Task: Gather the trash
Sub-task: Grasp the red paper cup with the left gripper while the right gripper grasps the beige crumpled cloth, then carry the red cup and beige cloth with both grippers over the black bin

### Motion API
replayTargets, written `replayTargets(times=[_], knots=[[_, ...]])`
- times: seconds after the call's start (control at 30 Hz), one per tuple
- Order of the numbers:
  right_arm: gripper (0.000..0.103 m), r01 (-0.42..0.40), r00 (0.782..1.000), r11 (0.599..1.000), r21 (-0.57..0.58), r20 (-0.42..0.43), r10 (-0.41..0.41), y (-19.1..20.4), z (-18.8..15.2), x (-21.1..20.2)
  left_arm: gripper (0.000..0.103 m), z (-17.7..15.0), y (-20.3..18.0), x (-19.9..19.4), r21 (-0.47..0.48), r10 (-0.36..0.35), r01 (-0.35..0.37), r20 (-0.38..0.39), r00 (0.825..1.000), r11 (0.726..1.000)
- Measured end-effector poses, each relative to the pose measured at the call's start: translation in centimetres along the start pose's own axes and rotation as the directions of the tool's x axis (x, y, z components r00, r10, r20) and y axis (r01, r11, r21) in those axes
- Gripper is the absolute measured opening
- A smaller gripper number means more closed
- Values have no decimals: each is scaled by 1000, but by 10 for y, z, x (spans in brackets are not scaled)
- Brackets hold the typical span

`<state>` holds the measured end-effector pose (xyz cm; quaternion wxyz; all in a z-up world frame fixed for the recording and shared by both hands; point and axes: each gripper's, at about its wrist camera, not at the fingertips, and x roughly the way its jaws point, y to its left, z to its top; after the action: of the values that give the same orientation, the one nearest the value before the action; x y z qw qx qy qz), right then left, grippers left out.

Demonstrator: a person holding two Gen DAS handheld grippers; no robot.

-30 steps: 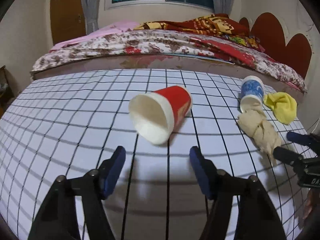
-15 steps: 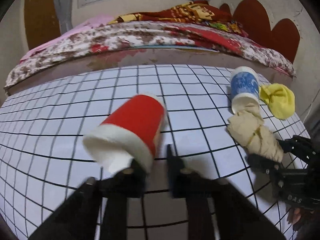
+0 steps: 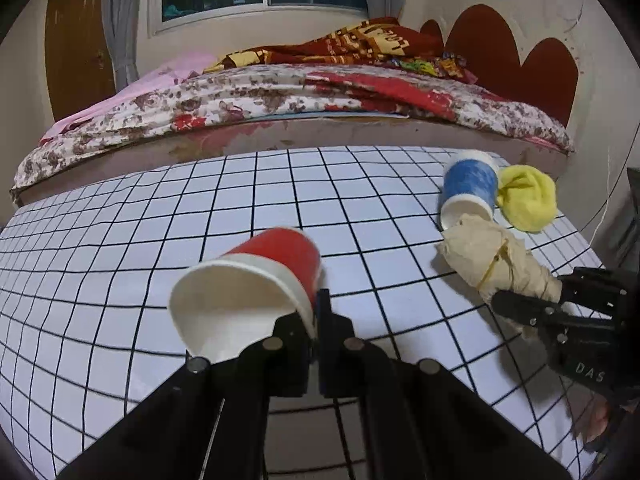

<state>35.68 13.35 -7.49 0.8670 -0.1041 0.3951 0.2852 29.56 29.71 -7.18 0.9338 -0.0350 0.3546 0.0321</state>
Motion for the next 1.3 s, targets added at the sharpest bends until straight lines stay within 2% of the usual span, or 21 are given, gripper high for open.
replayTargets(times=[0.3,0.6,0.77,1.03,1.3], knots=[[26,-14,999,1000,-17,35,14,9,-12,-33,3,-21,2,-30,-25,5,-5,17,1000,1000],[26,-8,999,1000,12,45,8,6,-51,-58,3,-44,-20,-64,45,13,-14,40,999,999],[26,-1,998,1000,19,62,-1,2,-66,-85,3,-43,-31,-88,51,2,-6,65,998,999],[26,21,990,999,45,138,-27,-14,-85,-145,3,-43,-65,-120,69,-33,26,107,994,997],[26,64,977,995,82,200,-79,-39,-112,-202,3,-55,-112,-136,85,-104,94,123,987,992]])
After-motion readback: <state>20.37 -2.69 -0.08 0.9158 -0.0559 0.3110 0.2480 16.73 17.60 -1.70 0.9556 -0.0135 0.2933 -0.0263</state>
